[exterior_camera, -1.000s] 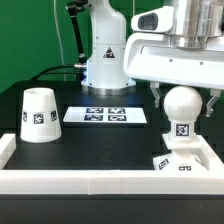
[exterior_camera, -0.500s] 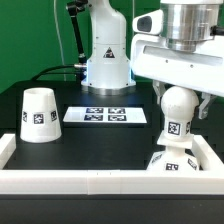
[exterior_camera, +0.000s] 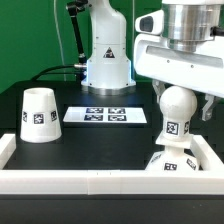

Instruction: Assemble lamp

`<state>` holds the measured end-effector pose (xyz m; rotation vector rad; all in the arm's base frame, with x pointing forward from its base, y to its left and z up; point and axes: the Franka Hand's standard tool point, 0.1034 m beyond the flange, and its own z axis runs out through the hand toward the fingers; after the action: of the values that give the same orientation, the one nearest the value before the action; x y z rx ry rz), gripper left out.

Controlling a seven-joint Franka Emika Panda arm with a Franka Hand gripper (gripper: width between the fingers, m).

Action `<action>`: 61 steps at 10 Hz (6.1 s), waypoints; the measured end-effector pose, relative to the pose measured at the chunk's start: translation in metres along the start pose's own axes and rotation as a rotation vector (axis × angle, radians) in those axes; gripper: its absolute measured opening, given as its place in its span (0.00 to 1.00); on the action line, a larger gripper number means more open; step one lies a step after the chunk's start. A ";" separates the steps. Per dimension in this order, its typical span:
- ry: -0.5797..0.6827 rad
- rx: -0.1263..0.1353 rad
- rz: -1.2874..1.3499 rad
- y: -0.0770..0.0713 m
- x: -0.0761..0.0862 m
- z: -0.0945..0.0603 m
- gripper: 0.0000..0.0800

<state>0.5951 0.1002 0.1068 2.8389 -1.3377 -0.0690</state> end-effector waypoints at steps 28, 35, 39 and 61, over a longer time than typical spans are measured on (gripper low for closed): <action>0.060 0.026 -0.430 0.244 0.093 -0.012 0.87; 0.069 0.007 -0.448 0.248 0.089 0.005 0.87; 0.067 0.004 -0.451 0.247 0.088 0.006 0.87; 0.093 -0.013 -0.480 0.255 0.078 0.026 0.05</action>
Offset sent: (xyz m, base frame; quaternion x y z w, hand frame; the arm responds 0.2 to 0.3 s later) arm -0.0637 0.0056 0.0242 -0.0101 0.0608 -0.1170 0.9912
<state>0.4471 -0.1216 0.0829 3.0369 -0.6155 0.0539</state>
